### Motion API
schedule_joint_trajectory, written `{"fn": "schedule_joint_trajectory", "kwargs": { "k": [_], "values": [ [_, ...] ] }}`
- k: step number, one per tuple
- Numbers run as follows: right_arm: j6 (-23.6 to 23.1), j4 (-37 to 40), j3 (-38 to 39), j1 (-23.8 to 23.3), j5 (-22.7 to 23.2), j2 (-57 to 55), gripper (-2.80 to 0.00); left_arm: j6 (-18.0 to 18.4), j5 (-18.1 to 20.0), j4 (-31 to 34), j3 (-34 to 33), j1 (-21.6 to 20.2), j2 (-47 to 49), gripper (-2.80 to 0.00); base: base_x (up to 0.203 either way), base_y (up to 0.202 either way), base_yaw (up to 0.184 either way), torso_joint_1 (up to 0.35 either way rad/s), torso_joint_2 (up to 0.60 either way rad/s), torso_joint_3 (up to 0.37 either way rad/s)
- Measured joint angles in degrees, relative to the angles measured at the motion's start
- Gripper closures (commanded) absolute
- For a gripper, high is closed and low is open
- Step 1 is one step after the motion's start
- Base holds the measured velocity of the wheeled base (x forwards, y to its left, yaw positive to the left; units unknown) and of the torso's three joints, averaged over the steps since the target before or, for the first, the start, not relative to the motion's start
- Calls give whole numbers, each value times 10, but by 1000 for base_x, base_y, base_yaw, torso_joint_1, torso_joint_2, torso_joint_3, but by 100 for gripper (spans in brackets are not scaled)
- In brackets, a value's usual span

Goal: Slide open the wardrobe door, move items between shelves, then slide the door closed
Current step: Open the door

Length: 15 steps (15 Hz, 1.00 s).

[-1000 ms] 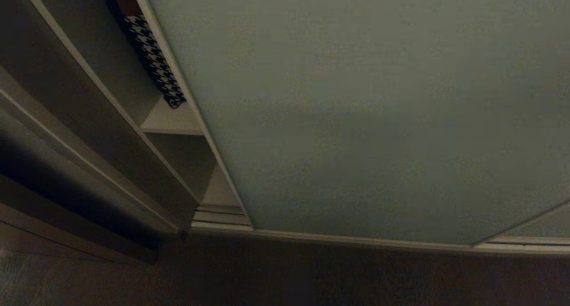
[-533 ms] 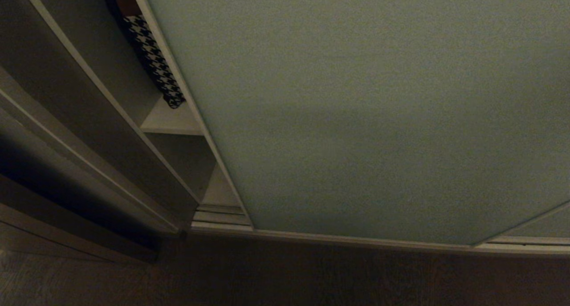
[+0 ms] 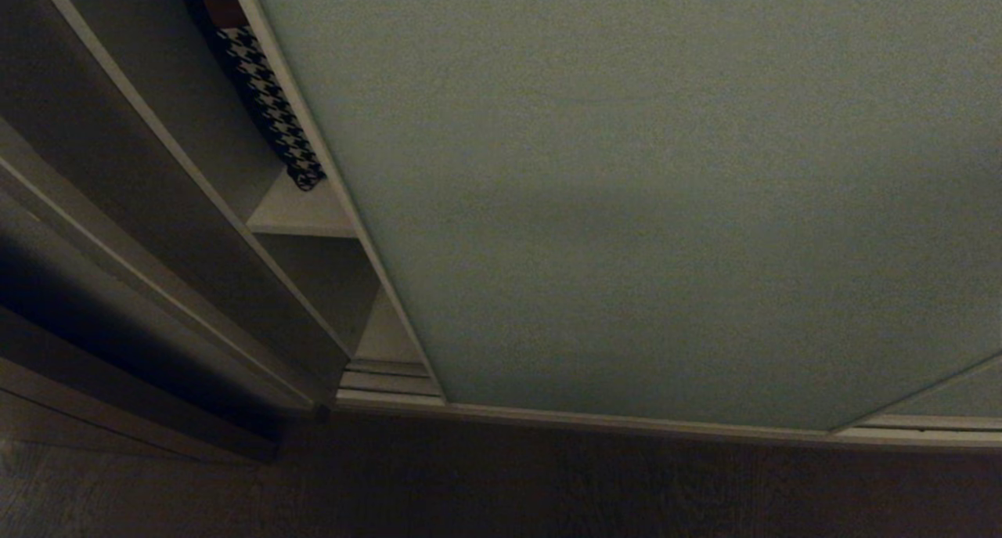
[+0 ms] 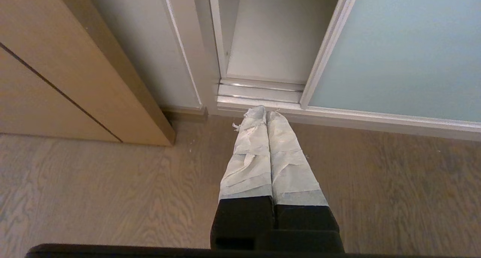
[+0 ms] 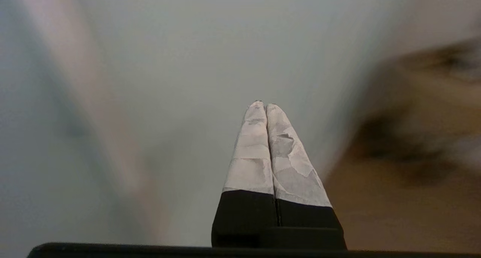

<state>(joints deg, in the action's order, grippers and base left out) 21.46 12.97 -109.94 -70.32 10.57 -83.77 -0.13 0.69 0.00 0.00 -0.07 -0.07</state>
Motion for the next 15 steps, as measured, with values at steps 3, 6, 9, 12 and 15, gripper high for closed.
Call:
{"fn": "schedule_joint_trajectory", "kwargs": {
  "k": [3,6,9,12,15],
  "values": [
    [107,-14,-6,-3,122,-9,0,0,0,0,0,0,0,0,0,0,0,0,0,0],
    [135,-23,-6,-3,177,-9,0,0,0,0,0,0,0,0,0,0,0,0,0,0],
    [159,-41,-6,-3,181,-10,0,0,0,0,0,0,0,0,0,0,0,0,0,0],
    [164,-50,-6,-3,189,-19,0,0,0,0,0,0,0,0,0,0,0,0,0,0],
    [200,-52,-6,-2,209,-33,0,0,0,0,0,0,0,0,0,0,0,0,0,0]
  ]
}}
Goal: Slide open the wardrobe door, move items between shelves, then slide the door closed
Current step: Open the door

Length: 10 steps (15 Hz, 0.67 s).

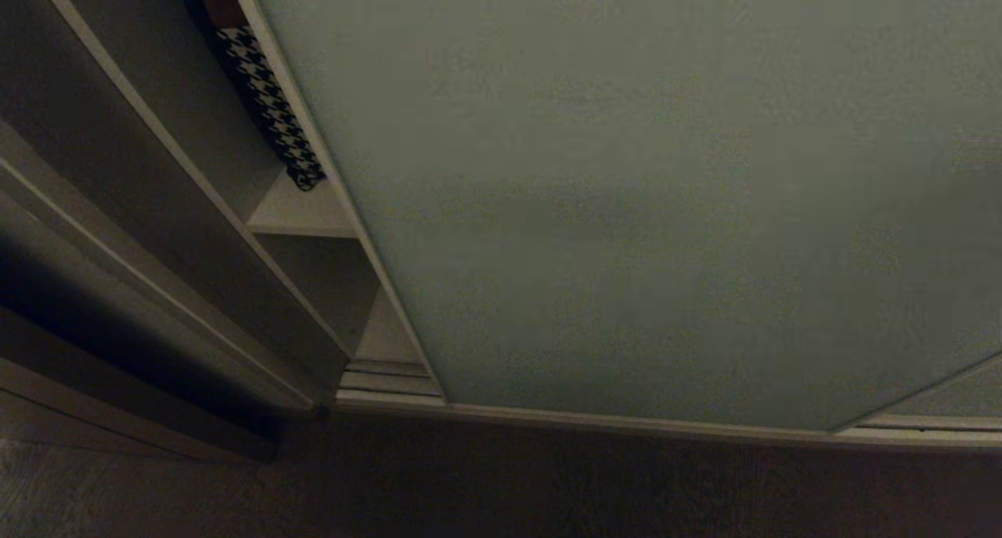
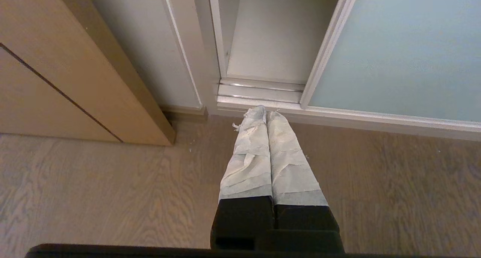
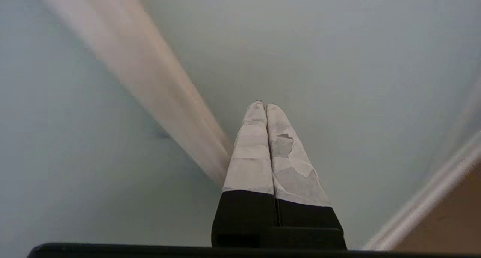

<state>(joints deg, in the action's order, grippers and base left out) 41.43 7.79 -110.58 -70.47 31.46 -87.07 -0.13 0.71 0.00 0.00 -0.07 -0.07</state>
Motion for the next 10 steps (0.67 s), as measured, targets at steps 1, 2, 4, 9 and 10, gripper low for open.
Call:
{"fn": "schedule_joint_trajectory", "kwargs": {
  "k": [1,2,4,9,10],
  "values": [
    [17,0,0,1,15,-2,0,0,0,0,0,0,0,0,0,0,0,0,0,0],
    [28,0,0,2,29,-3,0,0,0,0,0,0,0,0,0,0,0,0,0,0],
    [43,-2,0,4,42,-6,0,0,0,0,0,0,0,0,0,0,0,0,0,0],
    [68,-3,4,25,45,-1,0,0,0,0,0,0,0,0,0,0,0,0,0,0],
    [68,-1,7,28,50,5,0,0,0,0,0,0,0,0,0,0,0,0,0,0]
  ]
}}
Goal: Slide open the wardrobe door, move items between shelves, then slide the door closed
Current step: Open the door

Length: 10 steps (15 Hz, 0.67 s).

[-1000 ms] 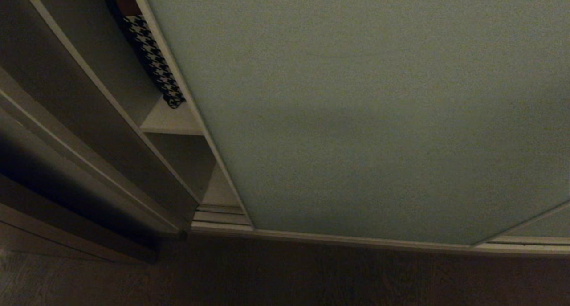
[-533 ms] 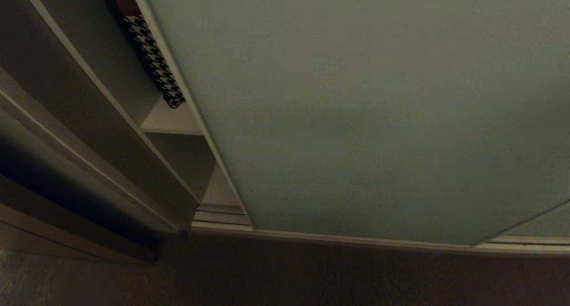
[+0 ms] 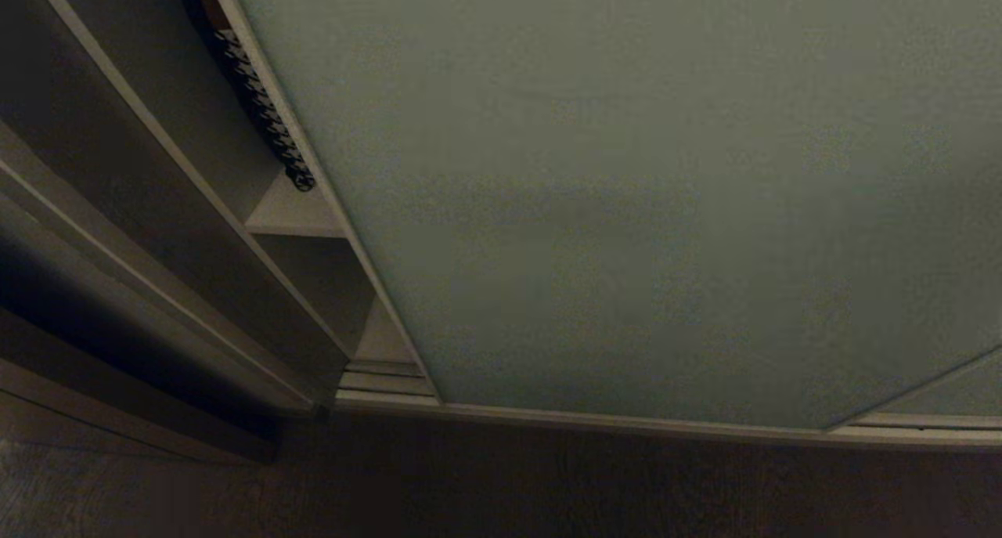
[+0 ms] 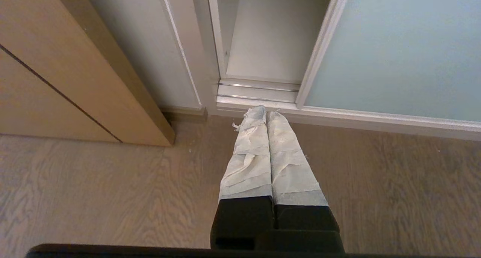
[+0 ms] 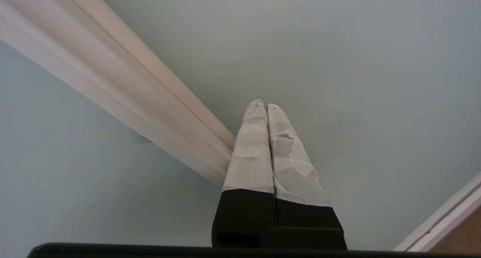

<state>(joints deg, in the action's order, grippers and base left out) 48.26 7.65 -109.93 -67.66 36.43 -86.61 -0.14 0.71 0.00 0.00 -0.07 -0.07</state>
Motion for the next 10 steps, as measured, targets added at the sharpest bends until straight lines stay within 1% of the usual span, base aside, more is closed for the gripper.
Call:
{"fn": "schedule_joint_trajectory", "kwargs": {
  "k": [6,10],
  "values": [
    [1,1,38,36,14,55,0,0,0,0,0,0,0,0,0,0,0,0,0,0],
    [2,2,55,47,14,85,0,0,0,0,0,0,0,0,0,0,0,0,0,0]
  ]
}}
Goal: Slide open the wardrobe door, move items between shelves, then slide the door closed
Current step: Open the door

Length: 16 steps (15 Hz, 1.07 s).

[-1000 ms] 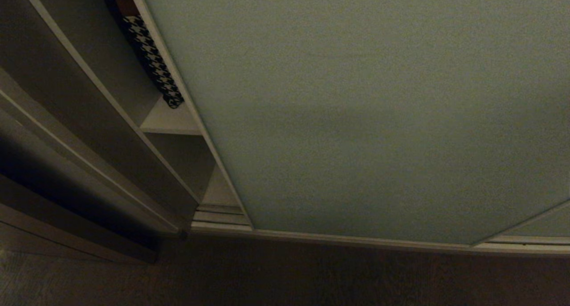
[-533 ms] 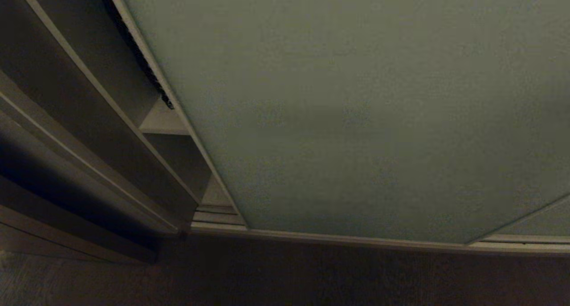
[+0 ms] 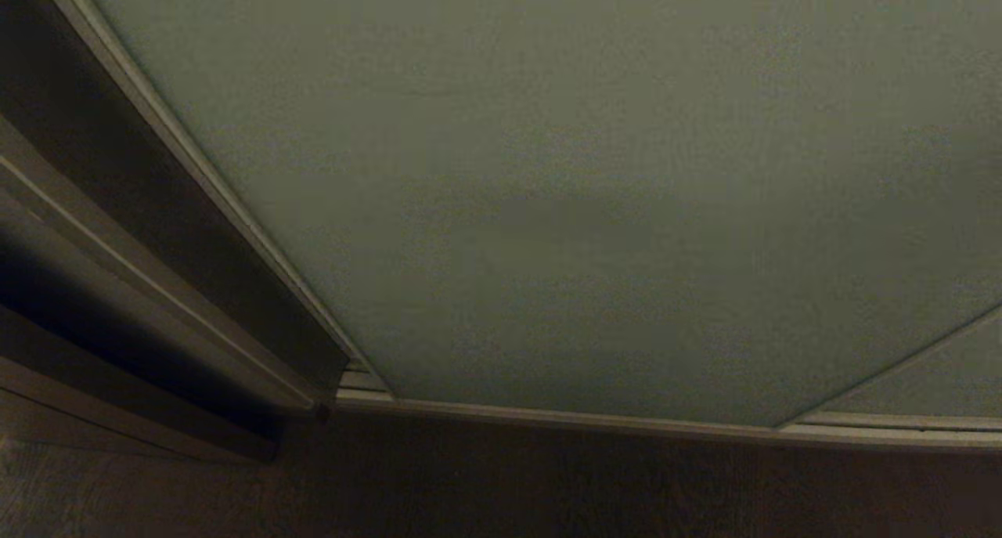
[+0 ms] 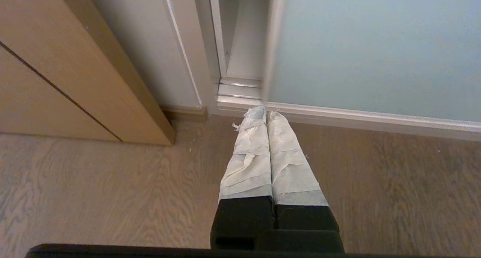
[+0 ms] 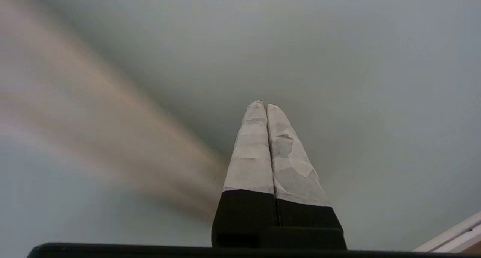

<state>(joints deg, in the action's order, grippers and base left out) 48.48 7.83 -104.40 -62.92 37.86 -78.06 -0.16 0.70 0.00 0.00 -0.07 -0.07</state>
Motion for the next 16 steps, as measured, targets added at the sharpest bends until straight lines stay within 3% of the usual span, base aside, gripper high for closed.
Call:
{"fn": "schedule_joint_trajectory", "kwargs": {
  "k": [7,11,13,16],
  "values": [
    [-2,2,30,21,-4,29,0,0,0,0,0,0,0,0,0,0,0,0,0,0],
    [-18,-2,37,44,-37,46,0,0,0,0,0,0,0,0,0,0,0,0,0,0],
    [-52,-5,34,65,-70,54,0,0,0,0,0,0,0,0,0,0,0,0,0,0],
    [-140,-5,33,98,-130,68,0,0,0,0,0,0,0,0,0,0,0,0,0,0]
  ]
}}
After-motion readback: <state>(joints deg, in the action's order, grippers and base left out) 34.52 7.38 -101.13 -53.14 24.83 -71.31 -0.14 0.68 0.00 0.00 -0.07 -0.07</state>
